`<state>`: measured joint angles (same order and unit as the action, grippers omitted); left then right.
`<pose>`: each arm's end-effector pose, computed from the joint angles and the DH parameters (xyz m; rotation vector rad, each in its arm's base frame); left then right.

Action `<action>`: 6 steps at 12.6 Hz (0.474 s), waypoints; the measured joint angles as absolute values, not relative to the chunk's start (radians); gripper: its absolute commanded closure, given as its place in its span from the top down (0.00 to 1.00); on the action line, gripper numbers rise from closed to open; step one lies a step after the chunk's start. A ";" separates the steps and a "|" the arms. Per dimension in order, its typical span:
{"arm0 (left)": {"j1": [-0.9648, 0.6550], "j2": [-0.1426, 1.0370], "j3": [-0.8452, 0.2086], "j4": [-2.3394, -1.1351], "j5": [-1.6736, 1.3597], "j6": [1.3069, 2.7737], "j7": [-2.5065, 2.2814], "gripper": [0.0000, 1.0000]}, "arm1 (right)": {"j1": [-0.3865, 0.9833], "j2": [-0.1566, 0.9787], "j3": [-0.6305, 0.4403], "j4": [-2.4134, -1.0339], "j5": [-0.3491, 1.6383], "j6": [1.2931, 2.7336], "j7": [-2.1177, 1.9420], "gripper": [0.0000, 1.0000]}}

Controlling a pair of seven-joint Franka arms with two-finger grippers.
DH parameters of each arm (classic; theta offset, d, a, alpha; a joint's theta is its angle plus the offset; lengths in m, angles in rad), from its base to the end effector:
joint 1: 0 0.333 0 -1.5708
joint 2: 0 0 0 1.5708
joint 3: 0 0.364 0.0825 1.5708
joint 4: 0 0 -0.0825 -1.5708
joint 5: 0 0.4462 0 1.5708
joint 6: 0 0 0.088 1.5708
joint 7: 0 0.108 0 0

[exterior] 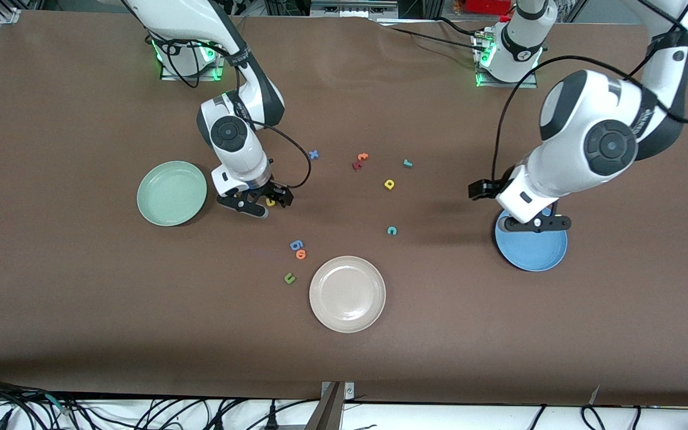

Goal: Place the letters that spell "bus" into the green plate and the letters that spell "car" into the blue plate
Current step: 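Move the right gripper toward the letters while the left gripper follows, then grasp the yellow n with the right gripper while the left gripper grasps the teal c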

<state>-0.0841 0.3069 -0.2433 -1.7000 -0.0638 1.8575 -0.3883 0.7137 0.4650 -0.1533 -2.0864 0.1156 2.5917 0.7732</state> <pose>0.6641 -0.2155 0.4277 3.0509 0.1360 -0.2737 0.5485 0.3428 0.1956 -3.0821 0.4537 -0.0644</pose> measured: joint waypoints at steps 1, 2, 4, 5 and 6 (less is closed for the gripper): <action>-0.101 0.320 -0.246 -1.711 -0.064 1.896 -0.419 1.00 | 0.714 0.465 -0.154 -2.097 0.116 2.604 0.759 0.87; -0.122 0.336 -0.247 -1.719 -0.064 1.936 -0.448 1.00 | 0.714 0.465 -0.154 -2.100 0.116 2.612 0.751 0.87; -0.159 0.377 -0.248 -1.727 -0.064 1.999 -0.488 1.00 | 0.713 0.467 -0.154 -2.107 0.116 2.645 0.742 0.87; -0.172 0.399 -0.249 -1.727 -0.064 2.026 -0.494 1.00 | 0.713 0.472 -0.154 -2.114 0.116 2.666 0.737 0.87; -0.182 0.420 -0.249 -1.728 -0.063 2.056 -0.494 1.00 | 0.713 0.482 -0.154 -2.118 0.116 2.686 0.730 0.87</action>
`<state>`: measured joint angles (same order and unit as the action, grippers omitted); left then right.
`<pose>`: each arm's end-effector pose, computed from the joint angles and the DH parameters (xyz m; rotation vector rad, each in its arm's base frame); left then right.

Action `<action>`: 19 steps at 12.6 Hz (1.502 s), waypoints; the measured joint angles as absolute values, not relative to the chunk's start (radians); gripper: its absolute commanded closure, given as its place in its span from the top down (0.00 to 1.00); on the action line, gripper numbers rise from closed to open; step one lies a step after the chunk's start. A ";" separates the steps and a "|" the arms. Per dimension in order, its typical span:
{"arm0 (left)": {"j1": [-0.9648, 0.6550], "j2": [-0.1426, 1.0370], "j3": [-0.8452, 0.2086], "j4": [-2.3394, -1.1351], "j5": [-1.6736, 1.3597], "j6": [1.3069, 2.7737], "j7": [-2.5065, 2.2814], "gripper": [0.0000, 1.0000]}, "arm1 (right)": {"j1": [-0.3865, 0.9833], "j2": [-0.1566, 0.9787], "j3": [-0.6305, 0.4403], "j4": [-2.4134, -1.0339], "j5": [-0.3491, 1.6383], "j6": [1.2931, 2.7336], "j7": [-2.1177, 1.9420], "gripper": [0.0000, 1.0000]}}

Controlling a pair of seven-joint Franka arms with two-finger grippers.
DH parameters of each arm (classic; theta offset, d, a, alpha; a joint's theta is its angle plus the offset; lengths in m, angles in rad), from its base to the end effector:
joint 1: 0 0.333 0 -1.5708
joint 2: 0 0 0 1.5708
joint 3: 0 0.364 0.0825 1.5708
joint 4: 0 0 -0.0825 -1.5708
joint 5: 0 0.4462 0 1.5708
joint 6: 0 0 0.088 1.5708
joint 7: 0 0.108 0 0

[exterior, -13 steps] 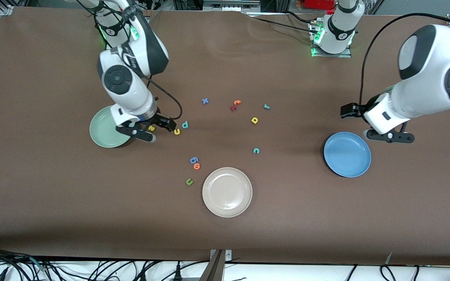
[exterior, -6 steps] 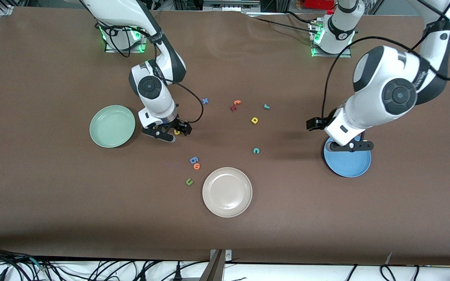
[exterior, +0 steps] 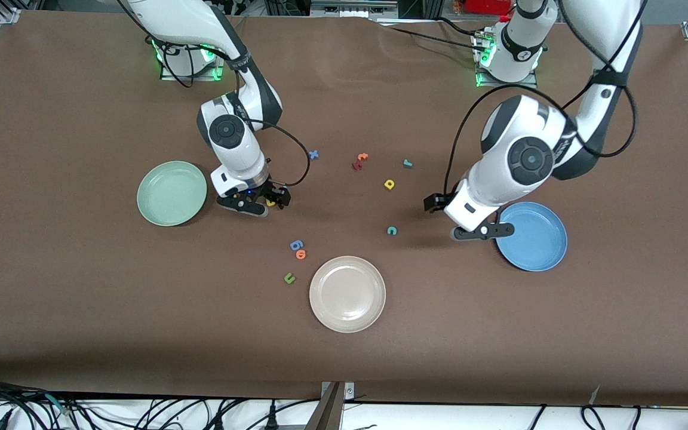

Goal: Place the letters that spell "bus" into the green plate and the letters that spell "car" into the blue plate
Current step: 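Grasp the yellow n with the right gripper while the left gripper grasps the teal c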

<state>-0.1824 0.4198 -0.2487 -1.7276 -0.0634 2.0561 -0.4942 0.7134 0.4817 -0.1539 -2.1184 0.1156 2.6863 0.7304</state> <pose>0.6600 -0.2889 0.3507 3.0253 0.1692 -0.2142 0.5443 0.3369 0.1811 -3.0692 0.3885 -0.1306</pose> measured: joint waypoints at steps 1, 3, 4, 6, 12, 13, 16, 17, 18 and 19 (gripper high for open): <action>-0.193 0.441 -0.249 -1.728 -0.061 2.087 -0.494 1.00 | 0.713 0.492 -0.154 -2.120 0.116 2.701 0.728 0.87; -0.223 0.485 -0.249 -1.729 -0.025 2.144 -0.515 1.00 | 0.713 0.504 -0.154 -2.120 0.116 2.710 0.727 0.83; -0.244 0.511 -0.249 -1.729 0.021 2.171 -0.547 1.00 | 0.713 0.508 -0.154 -2.120 0.116 2.710 0.727 0.79; -0.286 0.564 -0.250 -1.725 0.102 2.208 -0.618 1.00 | 0.713 0.514 -0.154 -2.121 0.116 2.710 0.726 0.61; -0.317 0.671 -0.249 -1.661 0.121 2.260 -0.649 1.00 | 0.713 0.513 -0.157 -2.123 0.116 2.709 0.726 0.43; -0.324 0.692 -0.248 -1.637 0.121 2.263 -0.652 1.00 | 0.713 0.513 -0.158 -2.123 0.116 2.708 0.726 0.44; -0.337 0.746 -0.246 -1.576 0.121 2.264 -0.656 0.99 | 0.713 0.513 -0.157 -2.123 0.116 2.709 0.726 0.46; -0.349 0.761 -0.236 -1.563 0.121 2.264 -0.657 0.98 | 0.713 0.513 -0.157 -2.123 0.116 2.709 0.727 0.46; -0.364 0.772 -0.224 -1.552 0.121 2.264 -0.657 0.97 | 0.713 0.513 -0.157 -2.123 0.116 2.709 0.729 0.46; -0.375 0.782 -0.214 -1.545 0.121 2.264 -0.657 0.95 | 0.713 0.513 -0.156 -2.123 0.116 2.709 0.732 0.46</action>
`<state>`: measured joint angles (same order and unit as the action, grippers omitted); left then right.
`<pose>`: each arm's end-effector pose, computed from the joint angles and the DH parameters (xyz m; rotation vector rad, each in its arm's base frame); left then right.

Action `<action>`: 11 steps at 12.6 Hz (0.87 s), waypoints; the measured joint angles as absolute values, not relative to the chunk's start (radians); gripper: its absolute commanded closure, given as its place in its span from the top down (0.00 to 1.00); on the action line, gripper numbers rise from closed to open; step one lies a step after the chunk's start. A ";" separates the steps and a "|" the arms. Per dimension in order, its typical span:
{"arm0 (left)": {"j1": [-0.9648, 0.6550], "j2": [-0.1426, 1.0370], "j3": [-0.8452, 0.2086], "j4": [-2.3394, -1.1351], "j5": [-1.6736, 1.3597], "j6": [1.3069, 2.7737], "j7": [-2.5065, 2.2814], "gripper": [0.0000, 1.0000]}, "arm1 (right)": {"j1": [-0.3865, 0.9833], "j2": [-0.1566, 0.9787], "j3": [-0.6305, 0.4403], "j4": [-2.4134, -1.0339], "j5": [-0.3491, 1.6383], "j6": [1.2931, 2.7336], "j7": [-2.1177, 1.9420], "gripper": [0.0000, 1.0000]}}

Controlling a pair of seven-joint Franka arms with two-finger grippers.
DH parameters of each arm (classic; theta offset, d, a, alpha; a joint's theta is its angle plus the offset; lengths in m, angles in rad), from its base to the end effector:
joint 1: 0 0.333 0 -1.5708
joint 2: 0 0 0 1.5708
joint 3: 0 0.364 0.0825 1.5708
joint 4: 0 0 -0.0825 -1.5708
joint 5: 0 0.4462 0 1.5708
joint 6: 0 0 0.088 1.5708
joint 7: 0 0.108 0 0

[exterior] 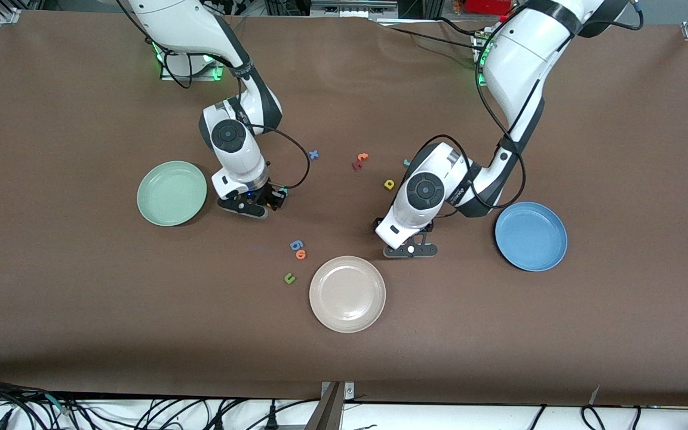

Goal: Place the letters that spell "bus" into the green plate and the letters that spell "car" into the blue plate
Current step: 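Grasp the yellow n with the right gripper while the left gripper grasps the teal c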

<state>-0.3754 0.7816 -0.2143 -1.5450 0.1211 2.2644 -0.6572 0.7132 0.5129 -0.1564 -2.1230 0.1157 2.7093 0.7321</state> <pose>0.6632 -0.4097 0.1843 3.1147 0.0704 -0.1089 0.5418 0.3320 0.1621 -3.0825 0.3960 -0.1242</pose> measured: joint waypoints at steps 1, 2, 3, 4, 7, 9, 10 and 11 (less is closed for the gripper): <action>-0.382 0.788 -0.210 -1.542 0.121 2.264 -0.658 0.91 | 0.713 0.513 -0.155 -2.123 0.116 2.709 0.733 0.46; -0.385 0.791 -0.208 -1.540 0.121 2.264 -0.658 0.87 | 0.713 0.513 -0.155 -2.123 0.116 2.709 0.734 0.46; -0.385 0.792 -0.208 -1.539 0.121 2.264 -0.659 0.85 | 0.713 0.513 -0.155 -2.123 0.116 2.709 0.735 0.46; -0.385 0.792 -0.208 -1.538 0.121 2.264 -0.660 0.81 | 0.713 0.513 -0.155 -2.123 0.116 2.709 0.739 0.46; -0.386 0.795 -0.208 -1.538 0.121 2.264 -0.672 0.79 | 0.713 0.513 -0.153 -2.123 0.116 2.710 0.747 0.46; -0.392 0.800 -0.208 -1.538 0.121 2.264 -0.681 0.79 | 0.713 0.513 -0.153 -2.123 0.116 2.710 0.748 0.43; -0.397 0.802 -0.208 -1.538 0.121 2.264 -0.686 0.79 | 0.713 0.513 -0.153 -2.123 0.116 2.709 0.749 0.38; -0.400 0.805 -0.208 -1.538 0.121 2.264 -0.691 0.78 | 0.713 0.512 -0.153 -2.123 0.116 2.709 0.749 0.30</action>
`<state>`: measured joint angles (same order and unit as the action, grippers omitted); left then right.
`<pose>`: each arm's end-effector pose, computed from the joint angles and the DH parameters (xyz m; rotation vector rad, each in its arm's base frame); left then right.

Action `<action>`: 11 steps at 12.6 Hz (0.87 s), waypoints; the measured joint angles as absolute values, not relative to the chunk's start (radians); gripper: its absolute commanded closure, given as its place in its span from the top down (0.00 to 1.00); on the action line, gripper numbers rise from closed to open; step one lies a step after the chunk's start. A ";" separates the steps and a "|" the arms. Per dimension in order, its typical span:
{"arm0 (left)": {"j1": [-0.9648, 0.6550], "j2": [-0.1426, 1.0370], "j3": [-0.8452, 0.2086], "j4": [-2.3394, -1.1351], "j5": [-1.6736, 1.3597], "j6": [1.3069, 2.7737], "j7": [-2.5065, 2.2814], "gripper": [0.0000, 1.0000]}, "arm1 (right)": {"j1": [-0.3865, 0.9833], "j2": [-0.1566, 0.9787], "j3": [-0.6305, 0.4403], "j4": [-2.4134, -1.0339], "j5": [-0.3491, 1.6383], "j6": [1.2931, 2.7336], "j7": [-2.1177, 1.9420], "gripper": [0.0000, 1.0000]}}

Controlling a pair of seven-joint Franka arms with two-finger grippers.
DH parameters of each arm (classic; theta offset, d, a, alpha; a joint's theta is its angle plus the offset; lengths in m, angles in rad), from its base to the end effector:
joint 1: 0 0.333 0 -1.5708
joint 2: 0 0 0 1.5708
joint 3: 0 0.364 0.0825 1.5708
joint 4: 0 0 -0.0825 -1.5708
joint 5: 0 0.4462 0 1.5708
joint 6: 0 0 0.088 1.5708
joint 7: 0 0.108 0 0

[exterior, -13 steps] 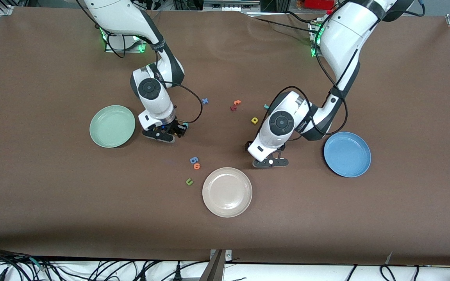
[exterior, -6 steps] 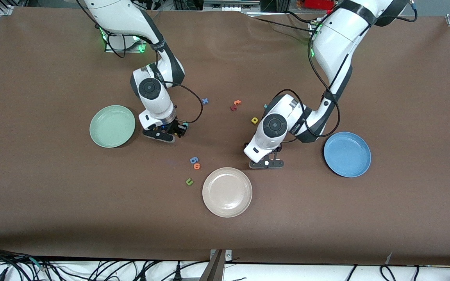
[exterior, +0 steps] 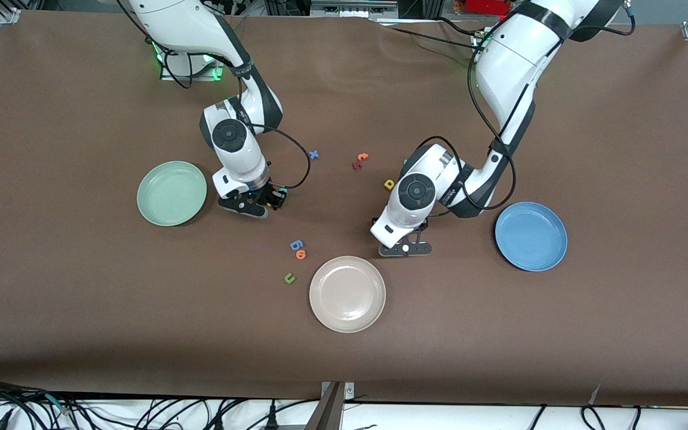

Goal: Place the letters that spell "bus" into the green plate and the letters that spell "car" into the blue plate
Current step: 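Grasp the yellow n with the right gripper while the left gripper grasps the teal c, then drop the yellow n on the green plate while the left gripper carries the c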

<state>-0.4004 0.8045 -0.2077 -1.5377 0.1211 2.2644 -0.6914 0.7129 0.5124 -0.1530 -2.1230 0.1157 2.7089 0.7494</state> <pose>0.6542 -0.4220 0.1695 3.1250 0.0947 -0.1303 0.5408 0.3337 0.1622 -3.0776 0.4184 -0.1217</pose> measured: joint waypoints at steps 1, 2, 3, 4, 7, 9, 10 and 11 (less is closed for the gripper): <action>-0.402 0.807 -0.208 -1.538 0.121 2.264 -0.700 0.77 | 0.713 0.512 -0.153 -2.123 0.116 2.709 0.750 0.23; -0.402 0.808 -0.208 -1.538 0.121 2.264 -0.710 0.75 | 0.713 0.511 -0.152 -2.123 0.116 2.709 0.750 0.19; -0.402 0.809 -0.207 -1.538 0.121 2.264 -0.719 0.71 | 0.713 0.505 -0.150 -2.123 0.116 2.709 0.752 0.14; -0.402 0.809 -0.207 -1.538 0.121 2.264 -0.724 0.67 | 0.713 0.508 -0.145 -2.123 0.116 2.709 0.755 0.14; -0.402 0.809 -0.206 -1.538 0.121 2.264 -0.727 0.59 | 0.713 0.508 -0.145 -2.123 0.116 2.710 0.755 0.14; -0.402 0.809 -0.206 -1.538 0.121 2.264 -0.730 0.55 | 0.713 0.503 -0.145 -2.119 0.116 2.678 0.755 0.14; -0.402 0.809 -0.206 -1.538 0.121 2.264 -0.741 0.53 | 0.713 0.489 -0.150 -2.106 0.116 2.608 0.755 0.14; -0.404 0.811 -0.206 -1.538 0.121 2.266 -0.755 0.51 | 0.713 0.460 -0.168 -2.079 0.116 2.503 0.752 0.14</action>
